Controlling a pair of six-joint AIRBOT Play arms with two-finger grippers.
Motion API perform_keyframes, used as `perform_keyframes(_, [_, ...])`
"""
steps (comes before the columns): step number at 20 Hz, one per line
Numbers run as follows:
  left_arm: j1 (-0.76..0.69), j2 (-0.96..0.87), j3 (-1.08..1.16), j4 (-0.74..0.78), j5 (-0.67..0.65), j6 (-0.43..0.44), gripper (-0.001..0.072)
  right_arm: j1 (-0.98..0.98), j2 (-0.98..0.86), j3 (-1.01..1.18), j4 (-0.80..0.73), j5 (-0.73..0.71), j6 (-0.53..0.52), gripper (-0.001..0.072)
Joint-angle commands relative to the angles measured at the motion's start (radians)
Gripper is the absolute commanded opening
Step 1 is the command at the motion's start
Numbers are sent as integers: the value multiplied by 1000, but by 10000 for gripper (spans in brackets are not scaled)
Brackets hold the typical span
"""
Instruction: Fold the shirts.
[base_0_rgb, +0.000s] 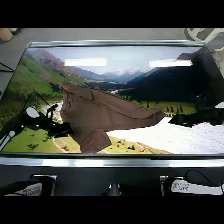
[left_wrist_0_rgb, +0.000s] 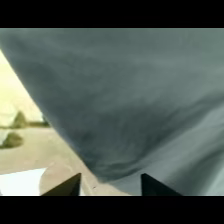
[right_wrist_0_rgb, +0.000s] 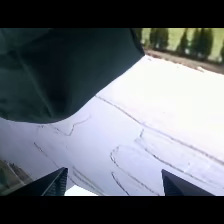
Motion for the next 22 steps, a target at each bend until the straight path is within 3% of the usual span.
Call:
perform_keyframes(1, [-18, -18, -12, -22, 80, 1, 297, -1, -37, -49, 107, -56, -17, 632])
perform_keyframes(3, [-16, -15, 0, -22, 84, -5, 49, -1, -62, -50, 117, -73, -23, 630])
perform_keyframes(4, [-16, -10, 10, -22, 81, 0, 22, -1, -70, -50, 129, -91, -22, 629])
perform_keyframes(9, [-17, 66, 36, -22, 81, 6, 21, -1, -83, -49, 235, -201, -23, 587])
perform_keyframes(10, [-17, 84, 36, -22, 82, 6, 22, 3, -83, -49, 246, -213, -22, 551])
perform_keyframes(13, [-16, 129, 47, -22, 81, 6, 21, 68, -83, -49, 244, -254, -17, 548])
perform_keyframes(16, [-16, 171, 67, -22, 67, 6, 21, 161, -83, -49, 231, -397, 44, 461])
perform_keyframes(17, [-16, 183, 78, -22, 60, 7, 21, 184, -83, -49, 217, -421, 78, 391])
perform_keyframes(18, [-16, 196, 89, -21, 59, 7, 21, 204, -83, -49, 199, -435, 97, 268])
perform_keyframes(19, [-16, 206, 103, -21, 59, 7, 22, 217, -82, -48, 188, -435, 106, 13])
perform_keyframes(22, [-14, 242, 186, -18, 37, 10, 20, 205, -38, -23, 168, -396, 93, 13])
